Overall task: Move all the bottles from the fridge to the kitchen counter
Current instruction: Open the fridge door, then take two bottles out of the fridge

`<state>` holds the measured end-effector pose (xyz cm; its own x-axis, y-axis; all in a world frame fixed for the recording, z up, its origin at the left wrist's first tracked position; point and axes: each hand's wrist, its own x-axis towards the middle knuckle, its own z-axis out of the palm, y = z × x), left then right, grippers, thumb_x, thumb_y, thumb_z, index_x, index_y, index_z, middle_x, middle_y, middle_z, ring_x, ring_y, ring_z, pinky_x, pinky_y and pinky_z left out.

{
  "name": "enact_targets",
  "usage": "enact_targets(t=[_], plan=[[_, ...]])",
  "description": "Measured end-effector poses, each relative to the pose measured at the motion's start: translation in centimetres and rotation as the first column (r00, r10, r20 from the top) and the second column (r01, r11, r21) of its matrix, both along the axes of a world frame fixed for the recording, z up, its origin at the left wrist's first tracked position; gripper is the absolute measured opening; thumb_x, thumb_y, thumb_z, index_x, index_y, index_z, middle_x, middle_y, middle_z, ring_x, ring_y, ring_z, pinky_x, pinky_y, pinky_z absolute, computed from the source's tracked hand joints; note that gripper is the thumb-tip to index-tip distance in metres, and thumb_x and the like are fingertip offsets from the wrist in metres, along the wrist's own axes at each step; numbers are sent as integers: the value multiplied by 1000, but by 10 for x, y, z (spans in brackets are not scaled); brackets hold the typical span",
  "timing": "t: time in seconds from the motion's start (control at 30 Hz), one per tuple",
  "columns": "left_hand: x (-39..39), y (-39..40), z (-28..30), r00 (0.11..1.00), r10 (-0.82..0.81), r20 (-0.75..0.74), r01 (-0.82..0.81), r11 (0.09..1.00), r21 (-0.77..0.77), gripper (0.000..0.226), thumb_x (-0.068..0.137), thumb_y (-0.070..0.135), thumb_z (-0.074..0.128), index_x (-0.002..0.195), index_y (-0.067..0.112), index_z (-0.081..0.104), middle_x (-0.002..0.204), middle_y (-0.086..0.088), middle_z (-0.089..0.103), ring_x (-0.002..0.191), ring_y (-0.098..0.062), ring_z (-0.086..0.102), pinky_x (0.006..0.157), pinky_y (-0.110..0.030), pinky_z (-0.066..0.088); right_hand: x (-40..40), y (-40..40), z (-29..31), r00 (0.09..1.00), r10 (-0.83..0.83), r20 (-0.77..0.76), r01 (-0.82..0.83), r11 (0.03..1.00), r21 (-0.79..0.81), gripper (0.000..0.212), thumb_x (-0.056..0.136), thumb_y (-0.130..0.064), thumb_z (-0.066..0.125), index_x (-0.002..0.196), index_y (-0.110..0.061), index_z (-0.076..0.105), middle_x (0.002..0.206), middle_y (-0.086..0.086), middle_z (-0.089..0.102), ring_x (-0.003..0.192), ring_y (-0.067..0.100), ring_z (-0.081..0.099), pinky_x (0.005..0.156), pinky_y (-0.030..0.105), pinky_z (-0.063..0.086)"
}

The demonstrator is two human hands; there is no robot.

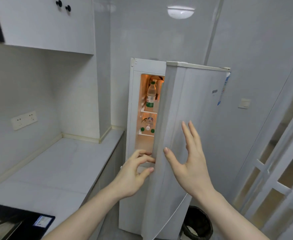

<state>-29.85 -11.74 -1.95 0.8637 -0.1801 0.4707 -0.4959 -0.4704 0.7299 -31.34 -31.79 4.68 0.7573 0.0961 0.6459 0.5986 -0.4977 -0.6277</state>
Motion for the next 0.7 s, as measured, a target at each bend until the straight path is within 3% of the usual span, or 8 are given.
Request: enact_targets(t=[0.13,0.2,0.27,0.5,0.7], plan=[[-6,-10,8,999,-48,14,48,998,33,27,98,15,65,116,35,71,126,22,58,127,2,53,102,-9,38,-14,-16,3,997,-63,35,62,998,28,101,84,-35,83,162,-34,20,168,-22,12,152,-7,14,120,31,31],[4,-11,11,1000,3,-21,-3,1000,-3,25,98,16,65,112,36,71,122,22,61,121,2,56,105,-21,43,-19,-29,1,995,-90,37,88,995,49,102,85,-26,83,163,-32,17,168,-22,14,154,-3,16,121,46,36],[17,-13,17,995,68,-77,-70,997,-25,23,98,19,64,110,38,69,120,23,61,116,4,56,104,-31,48,-24,-42,-2,993,-109,35,106,992,71,102,86,-18,80,164,-32,15,168,-22,15,154,1,18,119,50,38],[53,-54,36,986,83,-145,-69,993,95,44,98,26,64,140,27,53,143,10,51,124,-12,53,103,-32,48,-45,-78,-10,982,-183,53,173,973,155,87,94,-7,67,164,-28,19,166,-19,25,152,3,27,121,46,37],[63,-90,5,960,55,-276,43,941,335,53,98,35,63,147,25,46,153,4,44,134,-17,48,108,-31,43,-58,-106,-15,956,-287,52,272,941,203,74,101,-7,56,163,-24,21,162,-12,35,150,3,32,123,41,35]])
